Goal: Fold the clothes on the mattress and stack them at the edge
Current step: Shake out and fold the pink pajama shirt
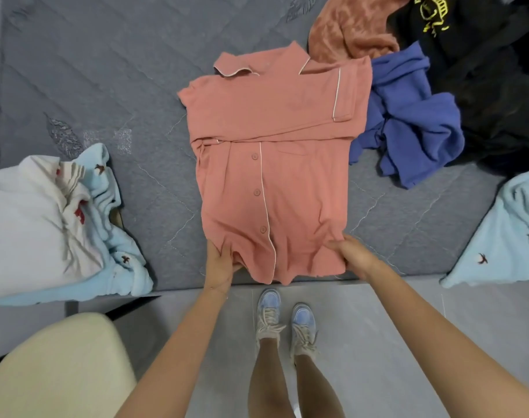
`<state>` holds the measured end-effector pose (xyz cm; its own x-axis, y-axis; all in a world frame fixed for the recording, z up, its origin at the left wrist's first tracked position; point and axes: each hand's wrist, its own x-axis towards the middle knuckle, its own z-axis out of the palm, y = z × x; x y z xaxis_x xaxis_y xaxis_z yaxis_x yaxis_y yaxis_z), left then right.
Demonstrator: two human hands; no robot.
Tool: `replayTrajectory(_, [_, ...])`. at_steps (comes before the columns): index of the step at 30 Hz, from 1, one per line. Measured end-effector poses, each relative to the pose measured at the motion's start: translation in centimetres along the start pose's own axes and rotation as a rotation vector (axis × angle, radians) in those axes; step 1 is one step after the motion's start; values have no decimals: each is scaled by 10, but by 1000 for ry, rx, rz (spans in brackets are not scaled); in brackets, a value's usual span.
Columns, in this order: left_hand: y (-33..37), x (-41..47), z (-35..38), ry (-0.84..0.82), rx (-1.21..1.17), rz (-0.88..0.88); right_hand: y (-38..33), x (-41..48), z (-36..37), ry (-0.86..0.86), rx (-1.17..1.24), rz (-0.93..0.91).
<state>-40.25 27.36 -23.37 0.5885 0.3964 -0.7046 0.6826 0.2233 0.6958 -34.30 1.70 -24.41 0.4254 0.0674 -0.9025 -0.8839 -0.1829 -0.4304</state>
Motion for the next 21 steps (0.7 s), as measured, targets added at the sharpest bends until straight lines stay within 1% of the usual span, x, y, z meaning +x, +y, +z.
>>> replayTrajectory(2, [24,10,9,79,-157,-9,-24,1,5,-39,163,-24])
replayTrajectory(4, [53,23,16,129,-329,-49,-54,4,9,-15,301,-59])
replayTrajectory(6, [83,38,23,129,-450,-64,-85,9,13,14,425,-91])
replayTrajectory(8, [112,52,29,78,-506,-22,-116,13,17,39,529,-118])
replayTrajectory(11, [150,79,38,-20,-562,18,-157,25,26,84,598,-179])
replayTrajectory(13, [169,97,42,-59,-543,23,-178,33,31,118,642,-178])
replayTrajectory(15, [188,120,47,-71,-537,13,-201,43,35,175,705,-172])
replayTrajectory(19, [223,164,49,-78,-521,27,-244,65,30,320,809,-279])
replayTrajectory(21, [239,186,47,-68,-518,29,-262,77,19,367,883,-304])
